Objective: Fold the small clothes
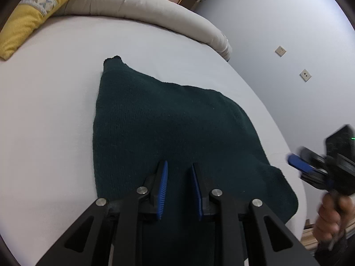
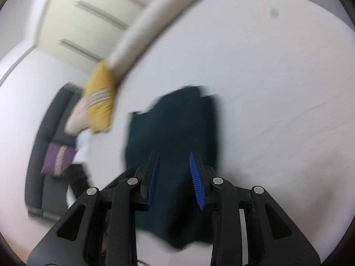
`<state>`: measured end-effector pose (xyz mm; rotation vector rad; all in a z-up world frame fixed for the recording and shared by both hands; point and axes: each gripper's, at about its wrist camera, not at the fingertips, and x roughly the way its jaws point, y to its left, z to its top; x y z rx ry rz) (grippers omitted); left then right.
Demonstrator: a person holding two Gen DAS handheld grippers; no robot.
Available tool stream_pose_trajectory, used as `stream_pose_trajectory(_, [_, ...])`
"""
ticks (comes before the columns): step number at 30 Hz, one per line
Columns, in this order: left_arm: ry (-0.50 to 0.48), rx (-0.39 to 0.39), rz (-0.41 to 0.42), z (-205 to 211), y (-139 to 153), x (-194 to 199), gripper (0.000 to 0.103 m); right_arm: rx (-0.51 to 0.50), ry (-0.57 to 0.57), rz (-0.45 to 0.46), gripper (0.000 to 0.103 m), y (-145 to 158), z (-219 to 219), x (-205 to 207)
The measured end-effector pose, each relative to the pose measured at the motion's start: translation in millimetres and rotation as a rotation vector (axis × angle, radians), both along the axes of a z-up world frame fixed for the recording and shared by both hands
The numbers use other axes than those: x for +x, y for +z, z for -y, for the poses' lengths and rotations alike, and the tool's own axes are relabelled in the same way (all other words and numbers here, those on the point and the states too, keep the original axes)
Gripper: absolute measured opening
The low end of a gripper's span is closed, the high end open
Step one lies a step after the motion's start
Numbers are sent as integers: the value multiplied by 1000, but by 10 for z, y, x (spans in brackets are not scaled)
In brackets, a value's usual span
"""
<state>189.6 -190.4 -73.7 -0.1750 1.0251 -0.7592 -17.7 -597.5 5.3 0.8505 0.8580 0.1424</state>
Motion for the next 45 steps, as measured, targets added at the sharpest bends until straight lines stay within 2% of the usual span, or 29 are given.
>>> stream_pose_trajectory(2, [3, 8, 7, 2, 1, -13, 24, 11, 101, 13, 28, 14, -299, -11])
stream_pose_trajectory(3, [1, 8, 6, -2, -4, -10, 24, 5, 149, -18, 28, -46, -451, 37])
stream_pose_trajectory(5, [-9, 7, 6, -20, -13, -6, 24, -20, 175, -87, 28, -270, -564, 46])
stream_pose_trajectory(6, [-15, 10, 7, -29, -22, -2, 24, -7, 161, -144, 21, -481, -548, 33])
stream_pose_trajectory(7, [-21, 10, 9, -38, -30, -1, 24, 31, 144, -158, 17, -630, -493, -3])
stream_pose_trajectory(8, [-24, 6, 10, -62, -40, -2, 24, 91, 119, -142, 2, -755, -423, -79])
stream_pose_trajectory(11, [-26, -11, -2, -108, -60, 12, 23, 205, 57, -120, 0, -962, -263, -319])
stream_pose_trajectory(15, [-28, -13, -2, -127, -62, 2, 22, 196, 55, -122, 0, -948, -223, -524])
stream_pose_trajectory(17, [-27, -23, -21, -164, -51, 16, 22, 155, 46, -140, 0, -859, -189, -622])
stream_pose_trajectory(18, [-25, -24, -29, -178, -29, 23, 22, 120, 46, -148, 0, -767, -175, -671])
stream_pose_trajectory(20, [-10, 0, -28, -218, 104, 8, 21, 9, 21, -151, 9, -502, -89, -696])
stream_pose_trajectory(21, [6, 9, -4, -233, 207, -9, 21, -28, 13, -136, 9, -385, -28, -709])
stream_pose_trajectory(22, [18, 6, 21, -232, 302, -11, 26, -40, 16, -95, 9, -242, -31, -663])
stream_pose_trajectory(24, [36, -22, 76, -232, 515, 19, 36, 28, 61, -2, 10, -67, -67, -499])
stream_pose_trajectory(25, [33, -16, 85, -183, 554, 65, 39, 46, 93, 15, 11, -45, -137, -394])
stream_pose_trajectory(27, [26, 31, 83, -43, 509, 207, 39, 61, 158, 11, 12, -96, -313, -149])
stream_pose_trajectory(29, [14, 95, 40, 76, 317, 344, 39, 71, 187, -34, 12, -311, -406, 88])
stream_pose_trajectory(30, [-2, 121, 17, 119, 187, 393, 36, 61, 158, -79, 10, -468, -394, 163])
stream_pose_trajectory(31, [-10, 115, 26, 102, 77, 407, 36, 50, 125, -121, 4, -645, -351, 201])
stream_pose_trajectory(33, [-10, 84, 22, 60, 42, 411, 34, 158, 60, -71, 0, -895, -133, 85])
stream_pose_trajectory(35, [-14, 77, 1, 49, 18, 428, 34, 206, 12, -30, 0, -961, 17, -84])
stream_pose_trajectory(38, [-25, 118, 5, 109, 28, 436, 34, 163, -21, -20, 2, -834, 152, -266])
stream_pose_trajectory(39, [-22, 137, 13, 139, 33, 425, 34, 138, -38, -2, 9, -673, 195, -299])
stream_pose_trajectory(40, [-20, 152, 21, 163, 33, 416, 34, 121, -46, 24, 9, -533, 229, -296])
stream_pose_trajectory(43, [-16, 195, 44, 237, 33, 394, 34, 83, 11, 74, 9, -184, 128, -22])
stream_pose_trajectory(45, [-14, 210, 44, 252, 42, 406, 35, 66, 104, 7, 12, -154, -81, 357])
